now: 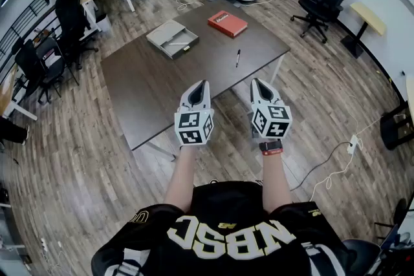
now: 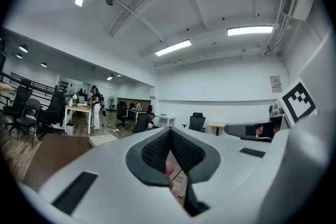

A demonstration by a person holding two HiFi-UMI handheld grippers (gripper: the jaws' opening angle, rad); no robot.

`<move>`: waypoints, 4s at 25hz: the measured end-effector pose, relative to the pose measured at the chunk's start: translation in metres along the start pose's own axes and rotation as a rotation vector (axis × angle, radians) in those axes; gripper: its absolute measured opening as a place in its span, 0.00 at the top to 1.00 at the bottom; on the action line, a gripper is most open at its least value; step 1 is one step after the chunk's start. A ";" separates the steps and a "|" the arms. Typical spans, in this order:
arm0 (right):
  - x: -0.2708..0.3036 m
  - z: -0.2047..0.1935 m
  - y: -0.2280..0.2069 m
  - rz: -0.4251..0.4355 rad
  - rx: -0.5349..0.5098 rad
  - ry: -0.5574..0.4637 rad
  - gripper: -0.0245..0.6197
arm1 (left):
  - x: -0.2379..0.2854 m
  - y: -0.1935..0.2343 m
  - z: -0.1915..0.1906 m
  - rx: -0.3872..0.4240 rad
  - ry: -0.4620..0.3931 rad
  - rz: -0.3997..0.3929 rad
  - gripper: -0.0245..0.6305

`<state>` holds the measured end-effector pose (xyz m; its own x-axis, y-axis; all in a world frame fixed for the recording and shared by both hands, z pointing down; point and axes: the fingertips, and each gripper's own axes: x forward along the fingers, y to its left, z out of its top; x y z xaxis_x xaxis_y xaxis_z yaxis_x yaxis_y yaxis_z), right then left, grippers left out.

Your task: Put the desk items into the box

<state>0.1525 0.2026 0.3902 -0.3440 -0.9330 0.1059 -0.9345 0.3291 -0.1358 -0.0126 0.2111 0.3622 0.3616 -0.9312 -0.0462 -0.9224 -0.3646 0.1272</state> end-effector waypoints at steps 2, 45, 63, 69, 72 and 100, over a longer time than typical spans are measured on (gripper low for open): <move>-0.004 -0.007 0.010 0.004 0.007 0.001 0.95 | -0.009 0.003 -0.008 -0.006 0.014 -0.008 0.94; 0.374 -0.022 -0.092 0.384 0.024 0.251 0.95 | 0.328 0.117 -0.070 -0.056 0.155 0.179 0.94; 0.419 -0.114 -0.152 0.175 0.039 0.484 0.86 | 0.422 0.109 -0.131 -0.019 0.274 -0.065 0.94; 0.423 -0.152 -0.165 0.125 0.039 0.573 0.82 | 0.434 0.111 -0.149 -0.045 0.317 -0.072 0.94; 0.421 -0.174 -0.170 0.110 0.057 0.627 0.79 | 0.438 0.108 -0.158 -0.055 0.333 -0.094 0.94; 0.383 -0.317 -0.183 -0.097 0.074 0.908 0.78 | 0.416 0.141 -0.206 -0.138 0.422 -0.070 0.94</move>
<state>0.1621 -0.1691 0.7678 -0.2334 -0.4731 0.8496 -0.9657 0.2154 -0.1453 0.0353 -0.2272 0.5646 0.4721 -0.8113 0.3448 -0.8776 -0.3958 0.2705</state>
